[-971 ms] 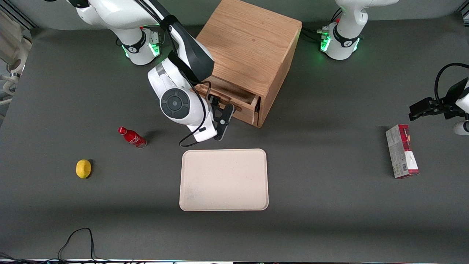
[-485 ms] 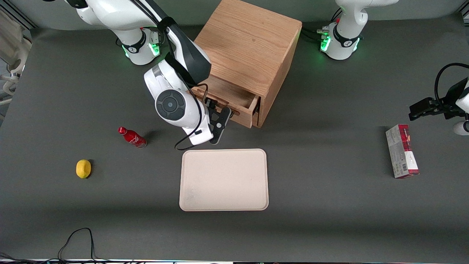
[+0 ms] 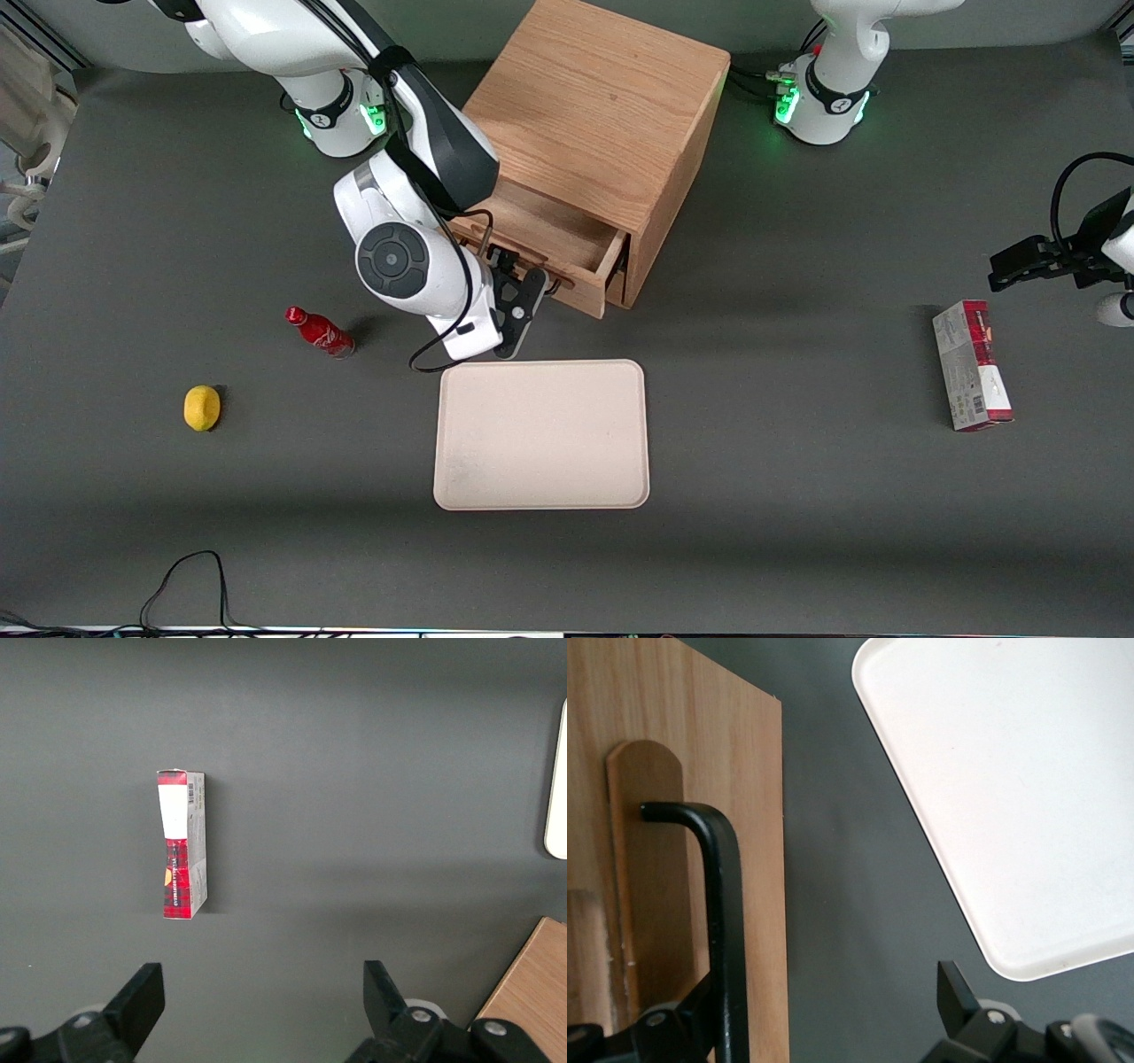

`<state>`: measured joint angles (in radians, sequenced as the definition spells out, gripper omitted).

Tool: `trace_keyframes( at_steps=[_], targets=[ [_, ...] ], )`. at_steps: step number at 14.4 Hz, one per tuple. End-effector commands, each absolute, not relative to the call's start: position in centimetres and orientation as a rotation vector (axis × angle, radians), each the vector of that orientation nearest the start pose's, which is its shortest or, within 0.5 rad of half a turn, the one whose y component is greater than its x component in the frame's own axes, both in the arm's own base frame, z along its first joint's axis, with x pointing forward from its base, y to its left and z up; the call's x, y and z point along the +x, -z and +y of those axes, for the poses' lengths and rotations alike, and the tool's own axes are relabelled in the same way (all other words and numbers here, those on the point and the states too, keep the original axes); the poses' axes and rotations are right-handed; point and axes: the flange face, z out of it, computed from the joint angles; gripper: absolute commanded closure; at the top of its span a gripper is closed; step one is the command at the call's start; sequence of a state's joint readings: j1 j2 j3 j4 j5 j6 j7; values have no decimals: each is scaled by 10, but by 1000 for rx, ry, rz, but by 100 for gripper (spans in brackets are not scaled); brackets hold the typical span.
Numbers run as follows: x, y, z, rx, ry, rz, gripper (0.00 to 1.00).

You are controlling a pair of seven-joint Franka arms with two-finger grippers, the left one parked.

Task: Open upper drawer
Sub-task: 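Pull the upper drawer handle outward with the right gripper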

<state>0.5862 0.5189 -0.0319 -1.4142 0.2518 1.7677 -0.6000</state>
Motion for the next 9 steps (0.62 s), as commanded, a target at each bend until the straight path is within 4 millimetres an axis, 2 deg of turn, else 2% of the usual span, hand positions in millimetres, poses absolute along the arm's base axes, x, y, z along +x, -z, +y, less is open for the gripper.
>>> trace_keyframes(
  at_steps=[1, 9],
  targets=[
    [579, -396, 378, -2485, -189, -1522, 0],
    [592, -397, 364, -2495, -171, -1484, 0]
  ],
)
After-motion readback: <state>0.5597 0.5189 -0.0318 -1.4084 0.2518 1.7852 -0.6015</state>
